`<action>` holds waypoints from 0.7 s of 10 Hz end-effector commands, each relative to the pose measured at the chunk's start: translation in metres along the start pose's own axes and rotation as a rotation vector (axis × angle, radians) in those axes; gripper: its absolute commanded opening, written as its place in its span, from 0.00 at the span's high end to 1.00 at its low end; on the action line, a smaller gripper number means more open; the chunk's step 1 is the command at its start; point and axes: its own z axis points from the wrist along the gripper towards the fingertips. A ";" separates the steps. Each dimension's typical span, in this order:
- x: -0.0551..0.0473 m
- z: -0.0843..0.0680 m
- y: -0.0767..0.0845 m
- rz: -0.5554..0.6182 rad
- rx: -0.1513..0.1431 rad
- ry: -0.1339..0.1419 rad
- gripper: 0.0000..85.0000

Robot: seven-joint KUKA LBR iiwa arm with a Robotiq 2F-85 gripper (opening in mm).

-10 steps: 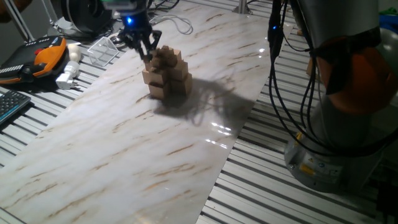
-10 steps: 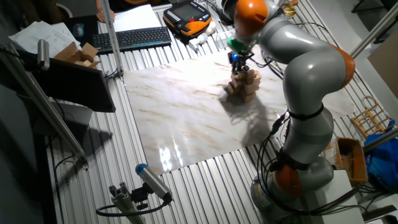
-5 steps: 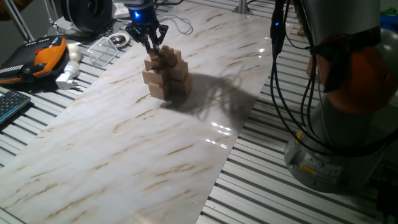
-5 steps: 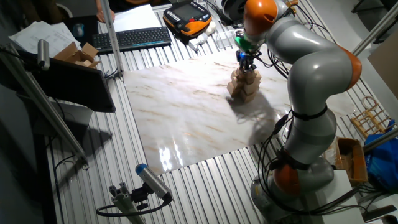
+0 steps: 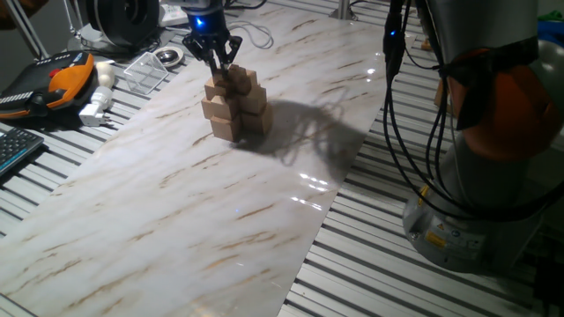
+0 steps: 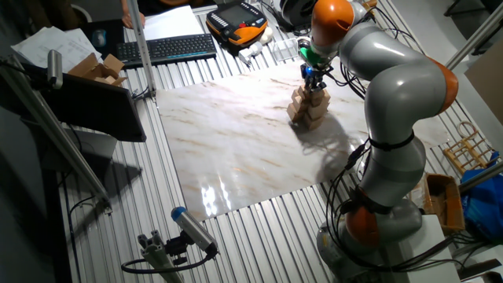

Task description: Stack the blocks into a cross shape

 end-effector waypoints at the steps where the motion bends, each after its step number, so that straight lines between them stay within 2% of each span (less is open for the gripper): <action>1: 0.001 0.001 0.000 0.001 0.004 -0.004 1.00; 4: -0.002 0.003 -0.001 0.010 0.010 -0.019 1.00; 7: -0.004 0.005 -0.001 0.021 0.009 -0.021 1.00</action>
